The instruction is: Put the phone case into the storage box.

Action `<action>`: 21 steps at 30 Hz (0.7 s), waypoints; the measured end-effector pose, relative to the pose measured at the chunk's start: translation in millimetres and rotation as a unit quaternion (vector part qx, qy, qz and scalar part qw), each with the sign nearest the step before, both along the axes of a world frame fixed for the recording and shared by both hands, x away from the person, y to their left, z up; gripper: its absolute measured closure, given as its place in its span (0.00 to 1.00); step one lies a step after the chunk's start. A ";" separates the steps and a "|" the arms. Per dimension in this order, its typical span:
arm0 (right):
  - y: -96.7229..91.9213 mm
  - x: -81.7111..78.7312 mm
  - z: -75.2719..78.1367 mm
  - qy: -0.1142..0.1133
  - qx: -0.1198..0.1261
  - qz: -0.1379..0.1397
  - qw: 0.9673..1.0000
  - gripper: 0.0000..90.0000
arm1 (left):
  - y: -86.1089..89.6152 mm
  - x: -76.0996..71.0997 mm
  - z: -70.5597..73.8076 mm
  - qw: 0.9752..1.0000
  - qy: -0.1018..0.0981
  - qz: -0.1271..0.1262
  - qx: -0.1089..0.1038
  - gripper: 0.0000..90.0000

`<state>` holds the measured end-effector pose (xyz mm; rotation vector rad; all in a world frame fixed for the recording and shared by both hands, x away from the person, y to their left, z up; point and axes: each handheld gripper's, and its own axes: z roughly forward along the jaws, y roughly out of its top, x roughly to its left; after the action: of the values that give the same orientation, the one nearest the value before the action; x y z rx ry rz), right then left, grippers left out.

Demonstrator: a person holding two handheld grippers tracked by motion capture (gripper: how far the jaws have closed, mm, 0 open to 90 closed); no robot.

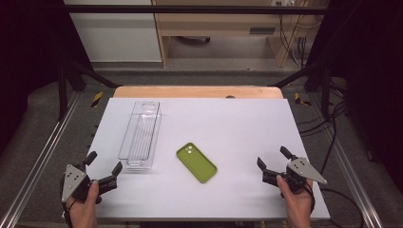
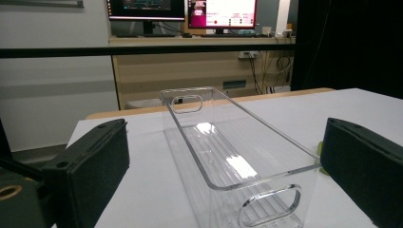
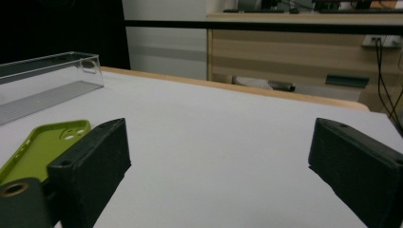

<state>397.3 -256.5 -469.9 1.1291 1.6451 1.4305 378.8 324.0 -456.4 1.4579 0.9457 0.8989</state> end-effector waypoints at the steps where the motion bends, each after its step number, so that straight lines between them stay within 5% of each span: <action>1: 0.1 0.4 0.0 0.007 0.000 -0.001 1.000 0.06 | -0.6 0.2 -0.2 1.000 0.001 -0.002 0.004 0.02; 10: 2.4 3.4 0.1 0.031 -0.008 -0.039 0.999 0.09 | -4.3 3.8 -2.4 0.999 0.011 -0.013 0.034 0.02; 14: 7.4 3.7 1.9 0.062 -0.025 -0.028 0.997 0.10 | -6.5 5.2 -4.8 0.999 0.017 -0.011 0.040 0.02; 21: 31.5 9.8 4.9 0.131 -0.069 0.025 0.989 0.11 | -7.3 6.5 -5.6 0.999 0.016 -0.017 0.032 0.02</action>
<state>407.1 -225.0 -465.1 1.2454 1.9353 1.2174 385.3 316.7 -462.0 1.5429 0.9202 0.8903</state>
